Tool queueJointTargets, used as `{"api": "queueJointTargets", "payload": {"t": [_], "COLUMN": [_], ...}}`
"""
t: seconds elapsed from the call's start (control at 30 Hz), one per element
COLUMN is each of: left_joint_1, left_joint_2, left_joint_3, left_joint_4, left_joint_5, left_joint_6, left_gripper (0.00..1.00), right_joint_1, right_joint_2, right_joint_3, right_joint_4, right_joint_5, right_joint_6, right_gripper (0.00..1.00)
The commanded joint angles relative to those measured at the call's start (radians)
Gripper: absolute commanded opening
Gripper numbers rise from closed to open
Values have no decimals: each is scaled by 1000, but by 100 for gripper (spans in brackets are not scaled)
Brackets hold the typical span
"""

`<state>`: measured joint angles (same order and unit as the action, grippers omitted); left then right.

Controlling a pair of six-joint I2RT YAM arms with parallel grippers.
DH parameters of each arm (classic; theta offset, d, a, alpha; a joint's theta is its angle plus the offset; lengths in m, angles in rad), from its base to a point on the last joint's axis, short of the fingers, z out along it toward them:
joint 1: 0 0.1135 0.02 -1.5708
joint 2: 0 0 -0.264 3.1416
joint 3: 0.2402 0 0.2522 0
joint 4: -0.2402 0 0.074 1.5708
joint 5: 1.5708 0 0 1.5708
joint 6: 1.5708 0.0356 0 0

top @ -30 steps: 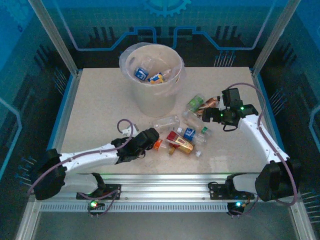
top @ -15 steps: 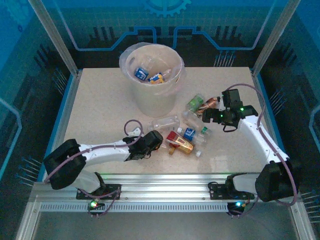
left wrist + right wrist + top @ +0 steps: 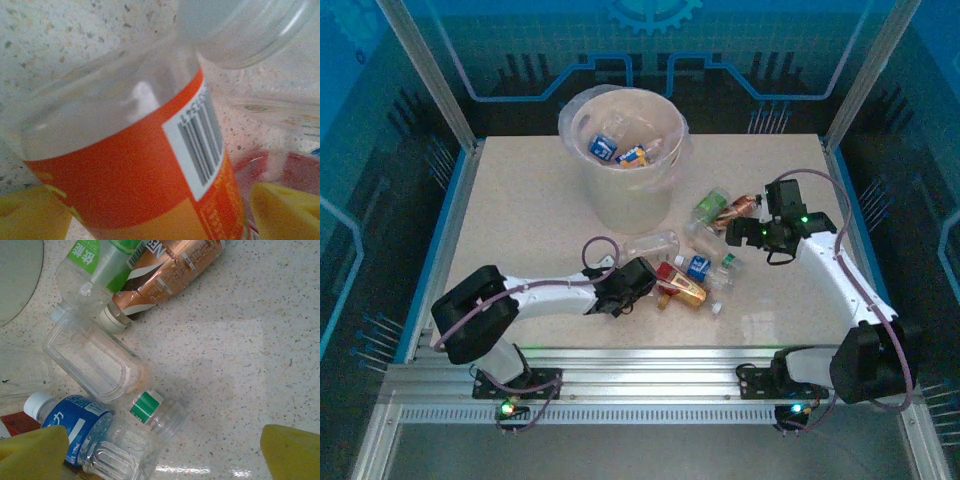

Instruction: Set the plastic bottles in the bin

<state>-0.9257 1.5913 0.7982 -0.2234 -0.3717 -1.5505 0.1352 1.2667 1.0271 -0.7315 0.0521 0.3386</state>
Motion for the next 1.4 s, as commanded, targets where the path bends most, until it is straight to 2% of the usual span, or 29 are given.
{"api": "queueJointTargets", "payload": {"t": [0.0, 0.37, 0.63, 0.8, 0.87, 1.13, 1.37], "left_joint_1": [4, 7, 11, 11, 12, 25, 56], "left_joint_2": [16, -40, -62, -108, -135, -331, -645], "left_joint_3": [13, -75, -124, -123, -123, -86, -78], "left_joint_4": [-40, -83, -83, -129, -156, -428, -510], "left_joint_5": [36, -31, -45, -90, -115, -296, -478], "left_joint_6": [-42, -122, -153, -145, -139, -98, 109], "left_gripper": [87, 78, 62, 51, 49, 44, 42], "right_joint_1": [-14, -17, -17, -16, -16, -17, -19], "right_joint_2": [-25, -32, -32, -35, -36, -40, -41], "right_joint_3": [-12, -8, -9, -9, -10, -11, -10], "right_joint_4": [4, -2, -3, 0, 1, 6, 7], "right_joint_5": [5, 9, 18, 18, 17, 18, 17], "right_joint_6": [-12, -9, -7, -10, -9, -7, -6], "right_gripper": [100, 100, 100, 100, 100, 100, 100]}}
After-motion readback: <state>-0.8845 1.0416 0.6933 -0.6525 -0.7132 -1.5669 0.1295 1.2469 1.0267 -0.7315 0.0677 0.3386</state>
